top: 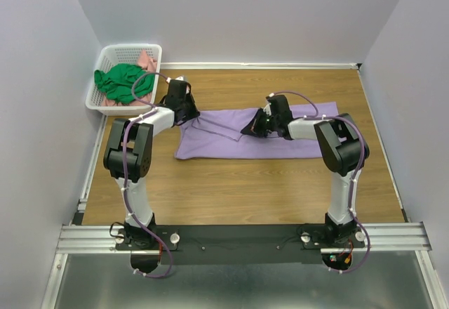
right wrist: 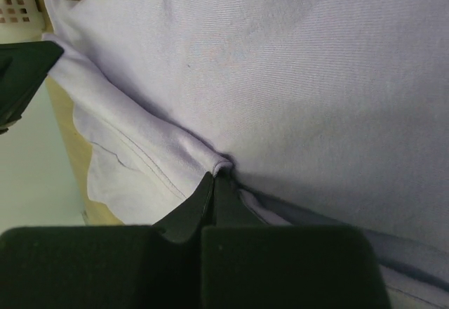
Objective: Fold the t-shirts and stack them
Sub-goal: Fold the tshirt
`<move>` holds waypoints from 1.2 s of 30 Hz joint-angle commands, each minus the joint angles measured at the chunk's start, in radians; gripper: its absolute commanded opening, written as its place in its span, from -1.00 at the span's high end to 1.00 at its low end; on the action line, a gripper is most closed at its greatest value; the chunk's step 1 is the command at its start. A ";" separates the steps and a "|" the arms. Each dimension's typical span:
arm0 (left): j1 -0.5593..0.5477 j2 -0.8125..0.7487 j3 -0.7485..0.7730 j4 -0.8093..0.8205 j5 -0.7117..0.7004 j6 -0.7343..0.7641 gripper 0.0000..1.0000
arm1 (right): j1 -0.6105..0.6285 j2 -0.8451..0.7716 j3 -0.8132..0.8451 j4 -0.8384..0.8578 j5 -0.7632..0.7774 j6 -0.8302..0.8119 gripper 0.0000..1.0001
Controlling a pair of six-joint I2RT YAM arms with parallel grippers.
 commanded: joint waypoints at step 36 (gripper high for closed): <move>-0.075 -0.182 -0.066 -0.098 -0.072 -0.017 0.48 | 0.043 -0.055 0.166 -0.132 -0.147 -0.171 0.19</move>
